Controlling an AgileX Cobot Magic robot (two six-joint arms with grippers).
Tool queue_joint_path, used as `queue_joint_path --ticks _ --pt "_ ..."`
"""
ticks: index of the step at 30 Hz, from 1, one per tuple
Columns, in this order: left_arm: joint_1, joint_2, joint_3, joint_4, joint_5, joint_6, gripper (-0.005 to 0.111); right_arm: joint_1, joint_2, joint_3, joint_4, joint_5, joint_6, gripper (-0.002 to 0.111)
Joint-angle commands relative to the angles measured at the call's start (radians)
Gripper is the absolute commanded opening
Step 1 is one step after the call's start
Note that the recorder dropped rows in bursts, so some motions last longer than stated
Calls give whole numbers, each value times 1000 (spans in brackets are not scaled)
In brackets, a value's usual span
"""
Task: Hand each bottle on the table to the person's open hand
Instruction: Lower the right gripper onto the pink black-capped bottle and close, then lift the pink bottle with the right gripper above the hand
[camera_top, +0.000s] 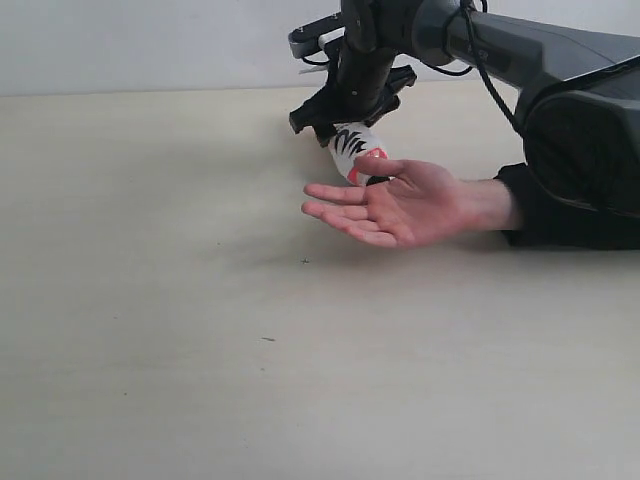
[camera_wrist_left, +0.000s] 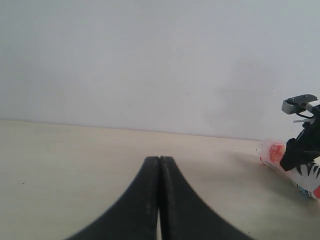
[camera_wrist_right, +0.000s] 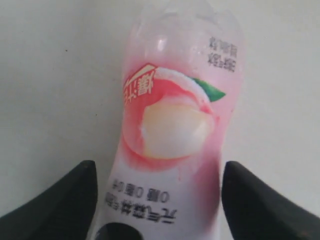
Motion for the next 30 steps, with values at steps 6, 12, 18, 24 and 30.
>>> queue_joint_path --ticks 6,12,18,24,30 --pt "-7 -6 0 -3 1 2 0 -3 18 -8 39 20 -7 62" --pt "-7 -6 0 -3 1 2 0 -3 18 -8 33 16 -7 29" --pt "-7 -6 0 -3 1 2 0 -3 11 -14 36 -38 -7 0" --pt "-7 -6 0 -3 1 2 0 -3 -62 -72 41 -43 -2 0" --pt "-7 -6 0 -3 1 2 0 -3 -185 -103 35 38 -17 0"
